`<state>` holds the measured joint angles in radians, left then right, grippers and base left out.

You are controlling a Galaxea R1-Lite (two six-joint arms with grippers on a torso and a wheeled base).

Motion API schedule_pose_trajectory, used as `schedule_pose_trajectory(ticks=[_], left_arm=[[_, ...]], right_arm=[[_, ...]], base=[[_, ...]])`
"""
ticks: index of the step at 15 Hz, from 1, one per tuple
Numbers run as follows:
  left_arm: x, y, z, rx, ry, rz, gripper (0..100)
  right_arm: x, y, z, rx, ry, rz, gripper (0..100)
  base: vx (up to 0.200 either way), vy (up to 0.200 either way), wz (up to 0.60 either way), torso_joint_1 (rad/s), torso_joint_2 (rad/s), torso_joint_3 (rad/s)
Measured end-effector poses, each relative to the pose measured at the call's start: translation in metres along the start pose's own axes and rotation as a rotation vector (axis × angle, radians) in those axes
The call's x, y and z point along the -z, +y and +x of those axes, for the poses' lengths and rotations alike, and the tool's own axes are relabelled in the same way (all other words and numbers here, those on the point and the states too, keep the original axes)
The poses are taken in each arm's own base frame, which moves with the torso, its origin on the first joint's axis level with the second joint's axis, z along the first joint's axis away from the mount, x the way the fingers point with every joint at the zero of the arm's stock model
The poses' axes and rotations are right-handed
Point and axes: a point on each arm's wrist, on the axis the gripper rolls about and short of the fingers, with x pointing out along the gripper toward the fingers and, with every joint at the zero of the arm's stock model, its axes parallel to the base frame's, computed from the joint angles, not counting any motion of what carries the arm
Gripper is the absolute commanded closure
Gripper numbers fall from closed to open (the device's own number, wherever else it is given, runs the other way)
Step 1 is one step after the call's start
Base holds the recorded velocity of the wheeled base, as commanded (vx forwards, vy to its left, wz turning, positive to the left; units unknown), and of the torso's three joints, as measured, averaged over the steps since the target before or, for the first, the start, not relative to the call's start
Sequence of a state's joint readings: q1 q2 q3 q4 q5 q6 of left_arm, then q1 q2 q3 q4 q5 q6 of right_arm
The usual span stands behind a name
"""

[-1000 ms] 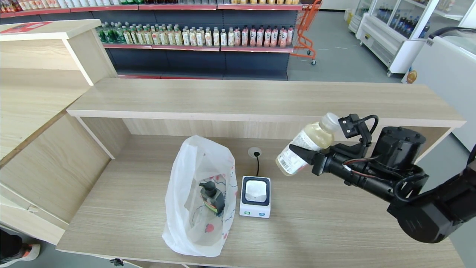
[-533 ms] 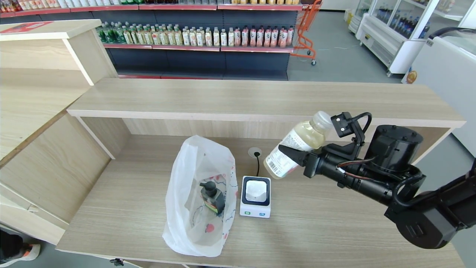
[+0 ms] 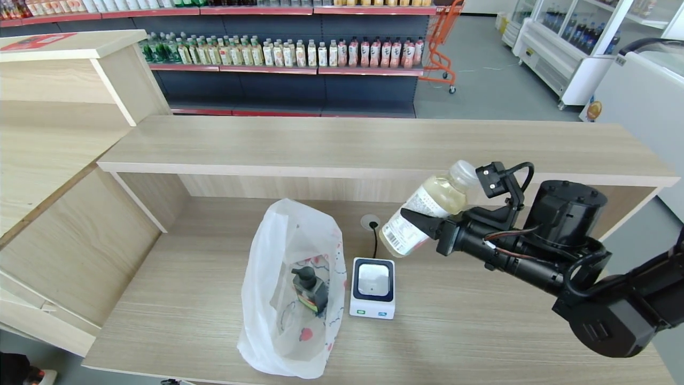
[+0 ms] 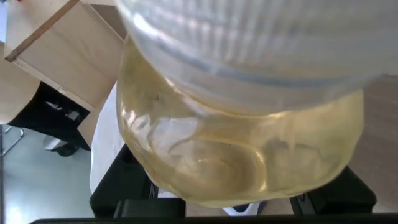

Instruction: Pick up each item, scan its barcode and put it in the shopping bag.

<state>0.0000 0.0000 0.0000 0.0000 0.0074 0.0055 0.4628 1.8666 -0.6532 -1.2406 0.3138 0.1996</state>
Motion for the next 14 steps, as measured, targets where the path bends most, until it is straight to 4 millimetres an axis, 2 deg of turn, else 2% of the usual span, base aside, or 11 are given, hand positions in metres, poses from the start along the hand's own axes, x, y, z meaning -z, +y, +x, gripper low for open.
schedule_pose_trajectory(ticks=[3,7,11,14], left_arm=[[0.000,0.000,0.000,0.001,0.000,0.000,0],[0.000,0.000,0.000,0.000,0.000,0.000,0],[0.000,0.000,0.000,0.000,0.000,0.000,0],[0.000,0.000,0.000,0.001,0.000,0.000,0]], right_arm=[[0.006,-0.002,0.005,-0.003,0.016,0.005,100],[0.029,-0.005,0.018,-0.013,0.053,0.017,100],[0.058,-0.016,0.048,-0.058,-0.049,-0.023,100],[0.078,-0.019,0.074,-0.110,-0.043,-0.023,100]], base=[[0.000,0.000,0.00,0.000,0.00,0.000],[0.000,0.000,0.00,0.000,0.00,0.000],[0.000,0.000,0.00,0.000,0.00,0.000],[0.000,0.000,0.00,0.000,0.00,0.000]])
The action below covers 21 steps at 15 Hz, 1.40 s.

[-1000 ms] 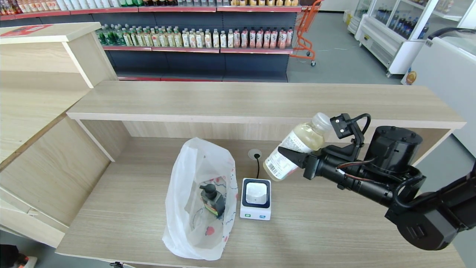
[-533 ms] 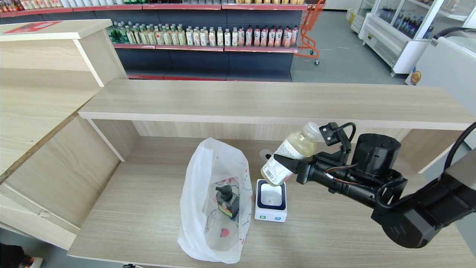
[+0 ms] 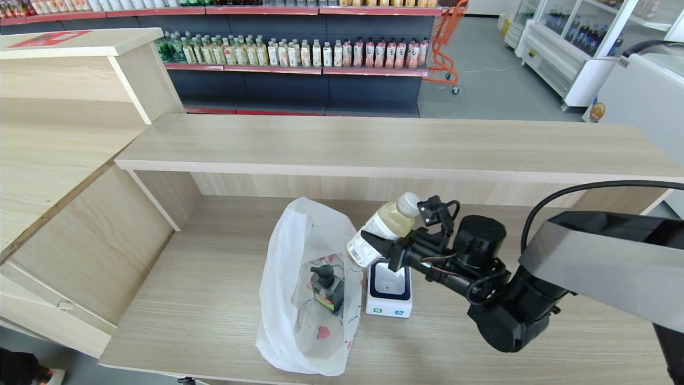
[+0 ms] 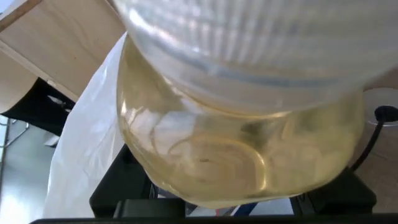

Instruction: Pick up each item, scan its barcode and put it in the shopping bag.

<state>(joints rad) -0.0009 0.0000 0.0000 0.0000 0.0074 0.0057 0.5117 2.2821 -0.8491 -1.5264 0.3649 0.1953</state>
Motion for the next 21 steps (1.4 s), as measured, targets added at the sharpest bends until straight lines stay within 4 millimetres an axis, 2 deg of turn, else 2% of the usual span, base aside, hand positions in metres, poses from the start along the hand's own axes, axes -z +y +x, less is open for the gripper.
schedule_pose_trajectory(ticks=[2,5,11,16,17,21], left_arm=[[0.000,0.000,0.000,0.000,0.000,0.000,0],[0.000,0.000,0.000,-0.001,0.000,0.000,0],[0.000,0.000,0.000,0.000,0.000,0.000,0],[0.000,0.000,0.000,0.000,0.000,0.000,0],[0.000,0.000,0.000,0.000,0.000,0.000,0],[0.000,0.000,0.000,0.000,0.000,0.000,0]], right_arm=[[0.012,-0.002,0.012,-0.037,0.040,0.016,100],[0.019,-0.010,0.028,-0.035,0.044,0.018,100],[0.036,-0.009,0.061,-0.069,0.067,-0.029,100],[0.055,-0.013,0.071,-0.075,0.099,-0.146,100],[0.057,-0.015,0.071,-0.073,0.101,-0.154,0],[0.056,-0.016,0.072,-0.074,0.092,-0.133,0]], base=[[0.000,0.000,0.00,0.000,0.00,0.000],[0.000,0.000,0.00,0.000,0.00,0.000],[0.000,0.000,0.00,0.000,0.00,0.000],[0.000,0.000,0.00,0.000,0.00,0.000],[0.000,0.000,0.00,0.000,0.00,0.000],[0.000,0.000,0.00,0.000,0.00,0.000]])
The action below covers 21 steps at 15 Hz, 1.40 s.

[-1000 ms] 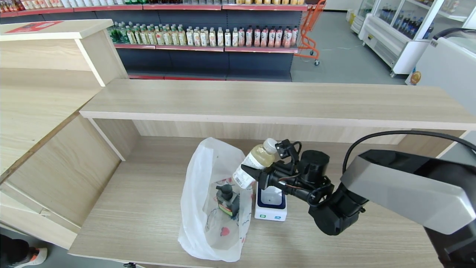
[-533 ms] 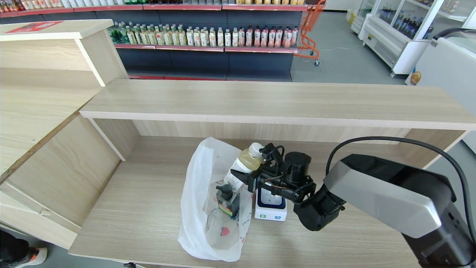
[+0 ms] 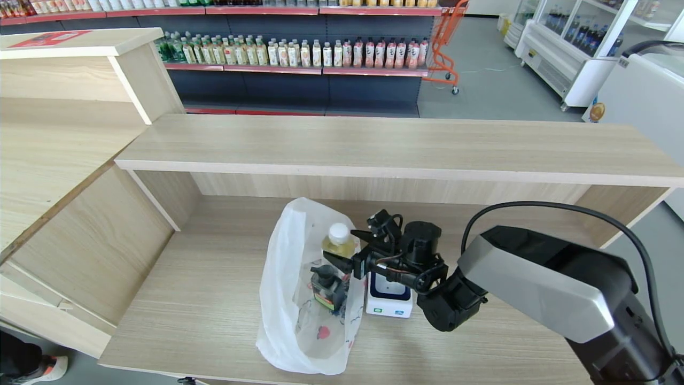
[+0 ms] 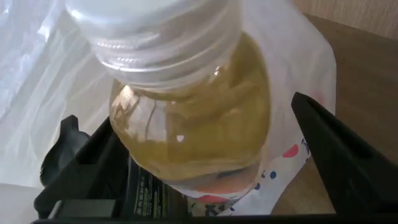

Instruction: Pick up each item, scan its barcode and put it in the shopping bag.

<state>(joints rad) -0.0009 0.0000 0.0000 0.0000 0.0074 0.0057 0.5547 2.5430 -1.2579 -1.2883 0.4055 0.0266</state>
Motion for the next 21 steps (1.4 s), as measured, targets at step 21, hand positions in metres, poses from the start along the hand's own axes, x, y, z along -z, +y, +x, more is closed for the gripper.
schedule_pose_trajectory(ticks=[21], left_arm=[[0.000,0.000,0.000,0.000,0.000,0.000,0]], right_arm=[[-0.155,0.005,-0.169,0.131,-0.135,0.140,0]], base=[[0.000,0.000,0.00,0.000,0.00,0.000]])
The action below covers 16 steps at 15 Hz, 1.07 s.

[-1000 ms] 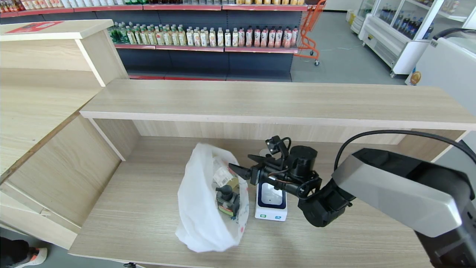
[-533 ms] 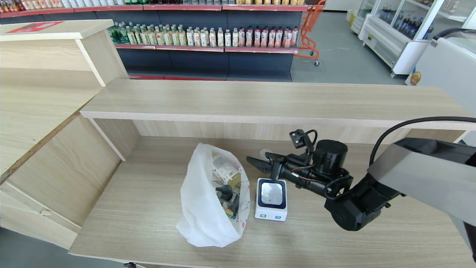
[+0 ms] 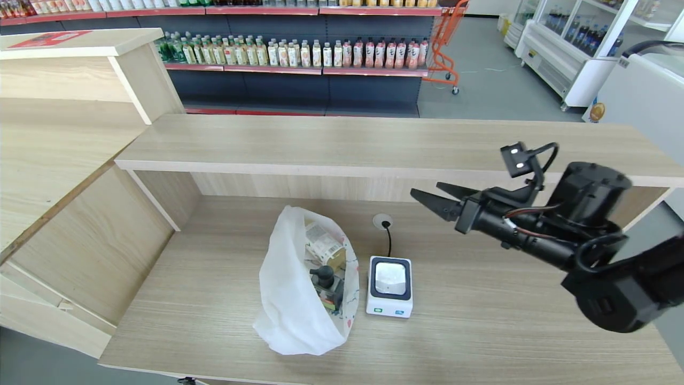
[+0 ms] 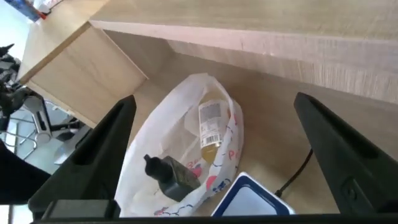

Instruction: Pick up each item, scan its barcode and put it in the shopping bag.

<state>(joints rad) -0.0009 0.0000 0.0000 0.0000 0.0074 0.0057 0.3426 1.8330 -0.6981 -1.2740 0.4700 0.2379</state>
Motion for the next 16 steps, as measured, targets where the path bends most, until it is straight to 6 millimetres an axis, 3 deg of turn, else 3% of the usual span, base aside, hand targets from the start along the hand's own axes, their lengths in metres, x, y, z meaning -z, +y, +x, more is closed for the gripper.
schedule_pose_trajectory(ticks=[3,5,9,12,16], left_arm=[[0.000,0.000,0.000,-0.001,0.000,0.000,0],[0.000,0.000,0.000,-0.001,0.000,0.000,0],[0.000,0.000,0.000,0.000,0.000,-0.001,0],[0.000,0.000,0.000,0.000,0.000,0.000,0],[0.000,0.000,0.000,0.000,0.000,0.000,0]], right_arm=[[-0.040,0.031,-0.051,-0.012,-0.035,-0.066,0],[-0.045,0.049,-0.094,0.044,0.001,-0.106,0],[-0.019,0.084,-0.176,0.196,0.093,-0.144,0],[0.012,0.106,-0.233,0.349,0.138,-0.169,0],[0.058,0.125,-0.288,0.585,0.180,-0.187,0]], base=[[0.000,0.000,0.00,0.000,0.00,0.000],[0.000,0.000,0.00,0.000,0.00,0.000],[0.000,0.000,0.00,0.000,0.00,0.000],[0.000,0.000,0.00,0.000,0.00,0.000],[0.000,0.000,0.00,0.000,0.00,0.000]])
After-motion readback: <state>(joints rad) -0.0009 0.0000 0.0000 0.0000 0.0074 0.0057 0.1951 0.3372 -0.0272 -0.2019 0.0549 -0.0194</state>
